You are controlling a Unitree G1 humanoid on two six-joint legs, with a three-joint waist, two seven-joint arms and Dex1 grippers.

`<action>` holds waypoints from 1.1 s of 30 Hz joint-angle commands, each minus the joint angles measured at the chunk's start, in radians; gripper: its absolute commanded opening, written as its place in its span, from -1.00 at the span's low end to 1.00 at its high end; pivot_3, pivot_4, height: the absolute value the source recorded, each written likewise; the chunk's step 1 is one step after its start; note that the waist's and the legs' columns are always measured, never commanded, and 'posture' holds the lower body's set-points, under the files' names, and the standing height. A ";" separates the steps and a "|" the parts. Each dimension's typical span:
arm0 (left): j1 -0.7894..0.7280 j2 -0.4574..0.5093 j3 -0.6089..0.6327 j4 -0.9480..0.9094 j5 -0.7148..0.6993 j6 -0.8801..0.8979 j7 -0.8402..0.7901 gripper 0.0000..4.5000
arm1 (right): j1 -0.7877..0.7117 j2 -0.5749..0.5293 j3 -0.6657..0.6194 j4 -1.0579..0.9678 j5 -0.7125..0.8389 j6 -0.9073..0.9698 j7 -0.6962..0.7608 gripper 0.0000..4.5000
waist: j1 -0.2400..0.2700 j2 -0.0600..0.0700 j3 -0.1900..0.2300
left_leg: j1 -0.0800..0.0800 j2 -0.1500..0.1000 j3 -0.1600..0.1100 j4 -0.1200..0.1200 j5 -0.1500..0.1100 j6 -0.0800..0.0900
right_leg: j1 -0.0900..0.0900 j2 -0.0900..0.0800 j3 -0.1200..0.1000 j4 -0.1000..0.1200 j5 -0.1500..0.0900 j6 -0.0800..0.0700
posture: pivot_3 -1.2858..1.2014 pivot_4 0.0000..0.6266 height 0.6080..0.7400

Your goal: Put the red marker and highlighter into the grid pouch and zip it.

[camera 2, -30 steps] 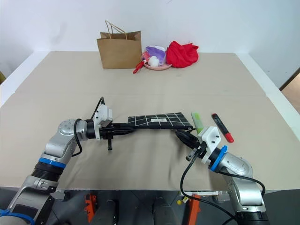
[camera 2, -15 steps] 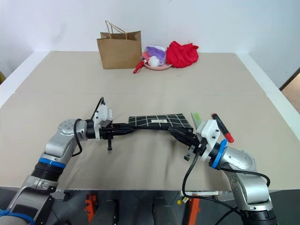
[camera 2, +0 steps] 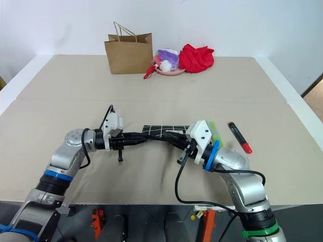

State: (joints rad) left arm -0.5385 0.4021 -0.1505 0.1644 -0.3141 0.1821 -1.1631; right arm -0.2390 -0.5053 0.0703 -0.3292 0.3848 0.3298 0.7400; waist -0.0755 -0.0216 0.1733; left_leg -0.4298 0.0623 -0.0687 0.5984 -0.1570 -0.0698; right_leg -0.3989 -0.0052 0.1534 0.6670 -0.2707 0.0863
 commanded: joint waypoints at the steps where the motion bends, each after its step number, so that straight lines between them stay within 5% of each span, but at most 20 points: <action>1: 0.000 -0.003 0.001 -0.040 -0.011 0.000 0.003 -1.00 | -0.042 0.021 0.018 0.001 -0.015 -0.015 -0.003 -0.98 | -0.001 0.000 0.000 | 0.000 0.000 0.000 0.000 0.000 0.000 | 0.000 0.000 0.000 0.000 0.000 0.000 | 0.03 -0.52 1.00; 33: -0.011 -0.041 -0.017 -0.030 0.002 -0.015 0.045 -1.00 | -0.179 0.216 0.161 0.071 -0.092 0.033 -0.042 -0.98 | -0.002 0.000 0.000 | 0.000 0.000 0.000 0.000 0.000 0.000 | -0.001 0.000 0.000 0.000 0.000 0.000 | 0.03 -0.52 1.00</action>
State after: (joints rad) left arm -0.5380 0.3689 -0.1612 0.1603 -0.3109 0.1813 -1.1184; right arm -0.3968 -0.3022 0.2316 -0.2404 0.2874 0.3613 0.7079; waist -0.0776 -0.0216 0.1734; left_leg -0.4303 0.0624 -0.0691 0.5983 -0.1570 -0.0698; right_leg -0.3995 -0.0050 0.1531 0.6671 -0.2705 0.0864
